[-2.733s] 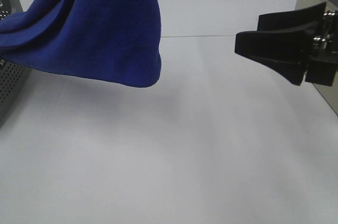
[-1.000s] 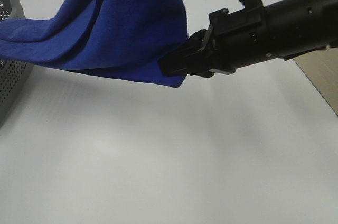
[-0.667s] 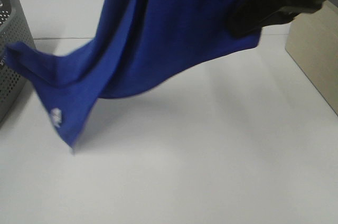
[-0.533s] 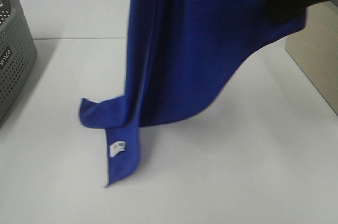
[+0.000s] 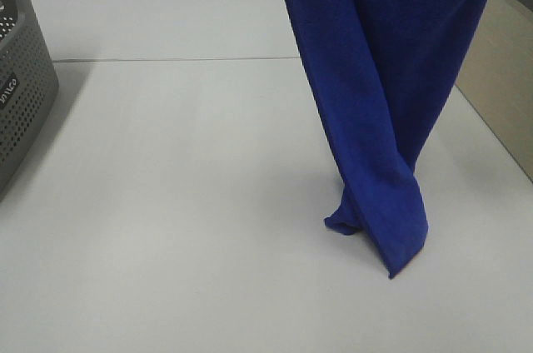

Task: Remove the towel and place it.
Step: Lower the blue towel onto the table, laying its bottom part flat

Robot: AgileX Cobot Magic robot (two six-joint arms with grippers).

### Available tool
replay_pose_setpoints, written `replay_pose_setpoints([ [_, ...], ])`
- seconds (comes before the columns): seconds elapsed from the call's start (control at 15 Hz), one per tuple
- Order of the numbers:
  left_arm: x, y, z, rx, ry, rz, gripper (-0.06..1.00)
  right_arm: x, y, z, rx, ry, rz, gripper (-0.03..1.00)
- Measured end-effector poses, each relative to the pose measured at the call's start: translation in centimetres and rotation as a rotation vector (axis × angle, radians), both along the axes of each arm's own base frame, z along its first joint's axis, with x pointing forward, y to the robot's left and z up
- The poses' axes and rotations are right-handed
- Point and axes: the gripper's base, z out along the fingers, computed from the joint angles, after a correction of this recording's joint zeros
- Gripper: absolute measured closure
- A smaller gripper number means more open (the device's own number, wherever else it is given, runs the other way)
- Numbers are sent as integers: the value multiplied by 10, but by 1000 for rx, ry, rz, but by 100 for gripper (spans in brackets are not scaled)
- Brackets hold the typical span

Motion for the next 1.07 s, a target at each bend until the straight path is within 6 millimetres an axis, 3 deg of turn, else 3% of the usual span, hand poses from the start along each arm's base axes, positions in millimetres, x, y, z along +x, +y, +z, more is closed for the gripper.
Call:
replay_pose_setpoints([
  [0.33,-20,27,27,22,-131,48,94,-4,-3,21,28,-87,-3,95],
  [0.73,-8,22,16,139,-150,84,94,5,1,34,22,-258,65,95],
  [0.87,5,30,12,135,-129,135,94,18,7,30,28,-280,71,95],
  [1.07,56,39,-12,125,-105,227,94,64,30,8,39,-317,89,95],
])
